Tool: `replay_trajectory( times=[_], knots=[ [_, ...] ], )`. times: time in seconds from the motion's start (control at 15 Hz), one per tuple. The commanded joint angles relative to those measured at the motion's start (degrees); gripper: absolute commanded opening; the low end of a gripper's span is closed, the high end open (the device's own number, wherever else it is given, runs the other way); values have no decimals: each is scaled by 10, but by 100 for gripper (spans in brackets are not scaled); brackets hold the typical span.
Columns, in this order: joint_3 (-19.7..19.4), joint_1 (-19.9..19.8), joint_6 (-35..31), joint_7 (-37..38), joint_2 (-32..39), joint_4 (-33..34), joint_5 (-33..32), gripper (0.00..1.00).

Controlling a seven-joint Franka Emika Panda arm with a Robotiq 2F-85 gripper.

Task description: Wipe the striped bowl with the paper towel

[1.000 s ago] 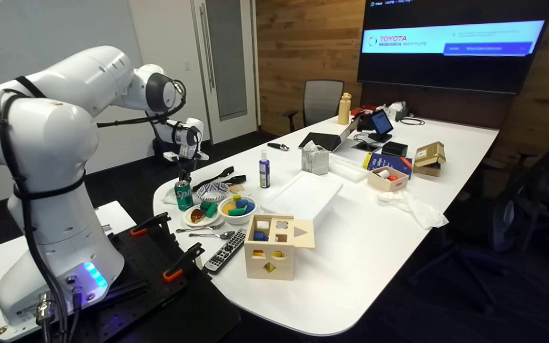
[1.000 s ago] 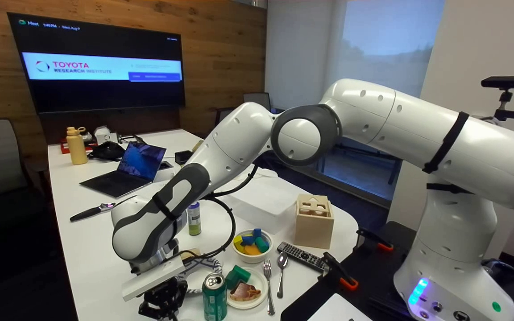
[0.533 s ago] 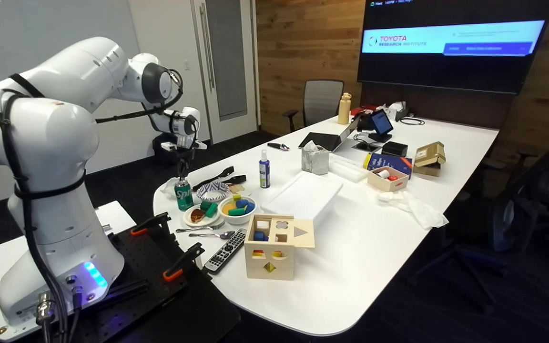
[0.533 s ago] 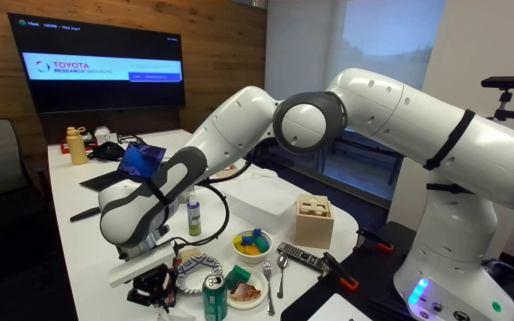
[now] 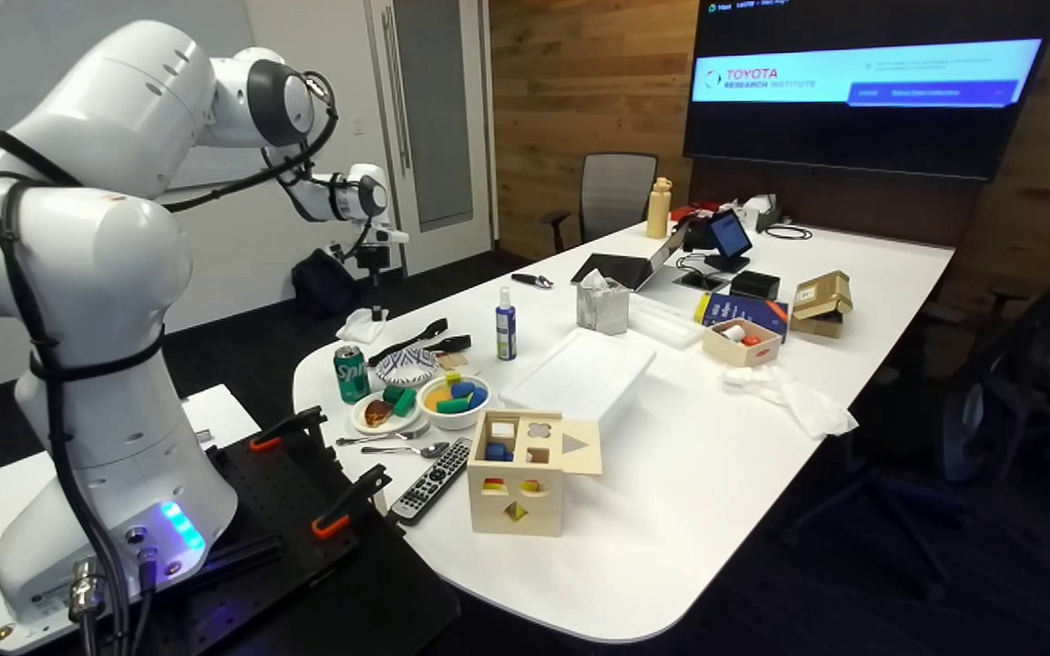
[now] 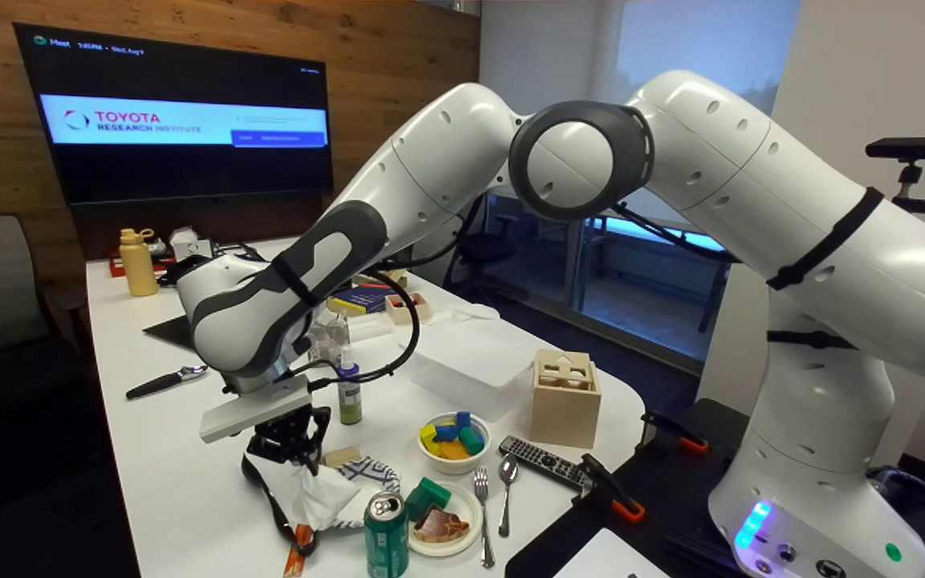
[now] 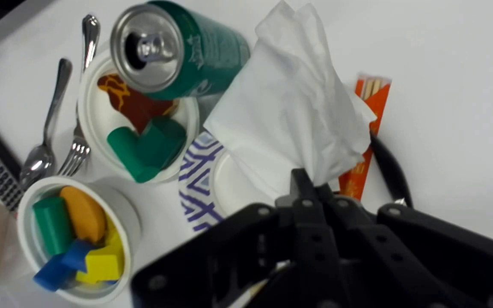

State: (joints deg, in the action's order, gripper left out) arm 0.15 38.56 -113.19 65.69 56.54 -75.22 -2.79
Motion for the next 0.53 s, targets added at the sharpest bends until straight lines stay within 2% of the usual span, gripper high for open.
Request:
replay_trajectory(
  times=[0.0, 0.47],
  knots=[
    [-39, 12, 4, 56, -29, -44, -25, 0],
    [-33, -28, 12, 82, 26, -13, -64, 0]
  ],
)
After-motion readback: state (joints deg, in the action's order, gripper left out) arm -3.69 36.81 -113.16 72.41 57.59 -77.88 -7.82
